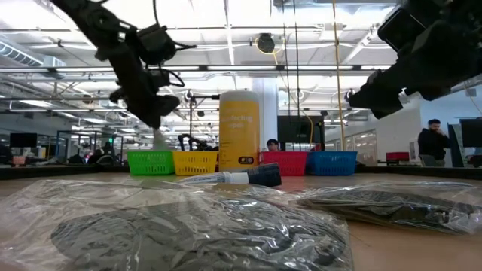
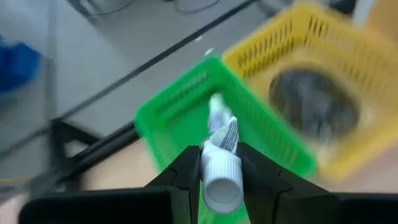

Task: Pick & Place Travel size toiletries
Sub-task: Put the white toothpaste into the green basket, then put the dark blue shave cream into the red basket

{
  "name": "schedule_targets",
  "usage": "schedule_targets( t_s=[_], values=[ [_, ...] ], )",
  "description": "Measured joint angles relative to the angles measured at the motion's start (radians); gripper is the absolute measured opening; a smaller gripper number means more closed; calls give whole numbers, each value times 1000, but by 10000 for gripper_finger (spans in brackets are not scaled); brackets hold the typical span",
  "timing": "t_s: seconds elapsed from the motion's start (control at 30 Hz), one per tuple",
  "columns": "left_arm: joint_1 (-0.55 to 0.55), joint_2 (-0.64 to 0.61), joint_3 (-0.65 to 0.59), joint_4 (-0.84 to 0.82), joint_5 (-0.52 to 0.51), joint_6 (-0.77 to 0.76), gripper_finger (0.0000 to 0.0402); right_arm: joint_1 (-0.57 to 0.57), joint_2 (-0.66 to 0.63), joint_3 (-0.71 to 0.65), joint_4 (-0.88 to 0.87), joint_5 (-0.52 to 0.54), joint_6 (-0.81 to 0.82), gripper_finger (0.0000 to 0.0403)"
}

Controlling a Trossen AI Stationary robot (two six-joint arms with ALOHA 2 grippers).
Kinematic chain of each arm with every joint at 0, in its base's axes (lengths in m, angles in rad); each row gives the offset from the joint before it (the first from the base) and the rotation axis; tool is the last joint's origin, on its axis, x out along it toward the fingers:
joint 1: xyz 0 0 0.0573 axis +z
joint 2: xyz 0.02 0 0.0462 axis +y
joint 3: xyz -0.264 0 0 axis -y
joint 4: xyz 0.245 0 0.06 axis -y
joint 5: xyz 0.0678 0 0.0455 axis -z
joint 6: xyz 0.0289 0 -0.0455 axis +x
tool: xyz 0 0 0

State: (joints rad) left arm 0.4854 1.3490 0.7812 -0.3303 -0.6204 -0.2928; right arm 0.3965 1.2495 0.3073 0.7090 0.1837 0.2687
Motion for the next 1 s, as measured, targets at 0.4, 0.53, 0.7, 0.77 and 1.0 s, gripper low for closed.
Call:
schedule_targets(
  t_s=[0.4, 0.53, 0.7, 0.77, 1.0],
  values=[
    [170, 44, -21, 130, 95, 115, 127, 0, 0, 0, 6, -1, 0, 222],
    [183, 78, -21, 131, 124, 116, 176, 0, 0, 0, 6, -1, 0, 223],
    [185, 82, -21, 131, 124, 99, 240, 0, 0, 0, 6, -1, 0, 223],
    [170, 57, -21, 125, 124, 90, 254, 0, 0, 0, 6, -1, -5, 224],
    [-46, -69, -20, 182, 125, 91, 248, 0, 0, 0, 7, 76, -54, 224]
  ],
)
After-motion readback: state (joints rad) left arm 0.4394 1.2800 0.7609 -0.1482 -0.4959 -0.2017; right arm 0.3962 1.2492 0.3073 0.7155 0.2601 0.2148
